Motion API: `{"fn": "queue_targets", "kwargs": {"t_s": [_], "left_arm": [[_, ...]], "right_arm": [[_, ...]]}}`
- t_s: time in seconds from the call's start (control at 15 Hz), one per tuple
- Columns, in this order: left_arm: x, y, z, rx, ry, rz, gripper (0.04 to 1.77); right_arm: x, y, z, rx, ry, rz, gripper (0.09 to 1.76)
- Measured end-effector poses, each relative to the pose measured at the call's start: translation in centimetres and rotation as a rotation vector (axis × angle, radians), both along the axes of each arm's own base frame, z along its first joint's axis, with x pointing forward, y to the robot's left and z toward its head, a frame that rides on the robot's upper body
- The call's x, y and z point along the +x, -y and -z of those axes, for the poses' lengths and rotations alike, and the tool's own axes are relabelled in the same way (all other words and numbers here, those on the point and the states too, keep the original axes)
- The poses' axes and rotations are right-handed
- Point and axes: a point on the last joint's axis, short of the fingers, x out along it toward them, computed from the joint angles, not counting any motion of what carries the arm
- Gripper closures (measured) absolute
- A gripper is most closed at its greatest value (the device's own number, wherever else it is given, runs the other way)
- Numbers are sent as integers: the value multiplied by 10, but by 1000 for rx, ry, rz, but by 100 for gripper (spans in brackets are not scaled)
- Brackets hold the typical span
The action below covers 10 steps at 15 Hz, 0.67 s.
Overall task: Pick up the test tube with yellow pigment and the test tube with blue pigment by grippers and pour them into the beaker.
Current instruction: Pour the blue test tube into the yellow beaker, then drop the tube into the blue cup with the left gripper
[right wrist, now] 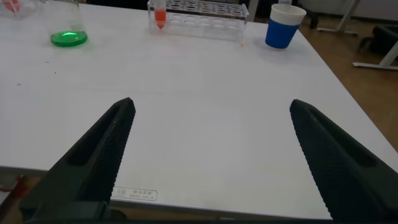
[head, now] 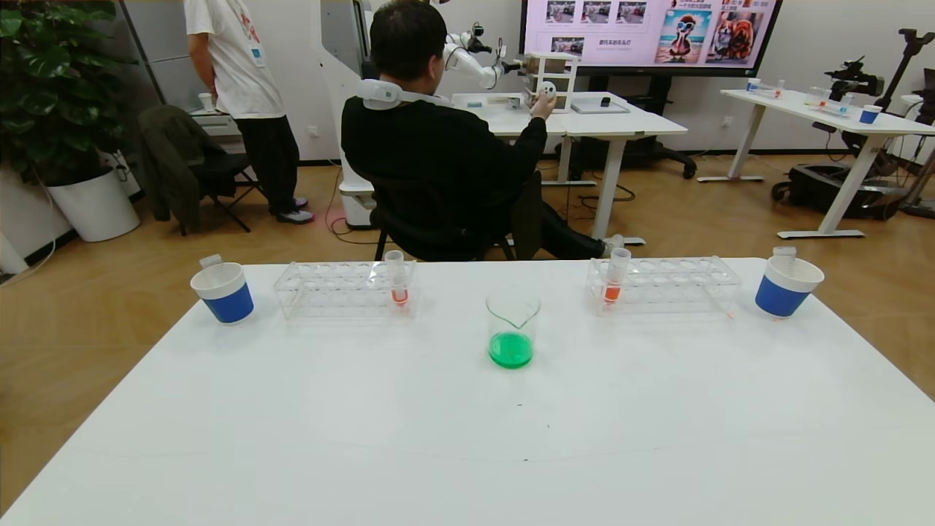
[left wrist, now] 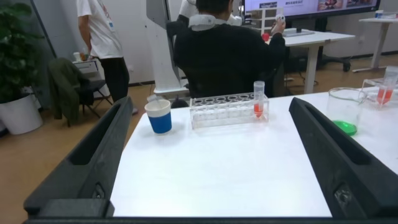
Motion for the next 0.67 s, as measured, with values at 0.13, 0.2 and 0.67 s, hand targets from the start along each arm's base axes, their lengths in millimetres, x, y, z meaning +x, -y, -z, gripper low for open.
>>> {"fn": "queue_targets", "kwargs": {"t_s": [0.13,0.2,0.67], "left_arm": [[7,0,25,2,-5,-4,6],[12,0,38,-1,-23,-3,6],[20,0,81,-43,-294,2,6]], "right_arm": [[0,0,0,0,0,0,11],[0,0,0,0,0,0,11],[0,0,0,0,0,0,11]]}}
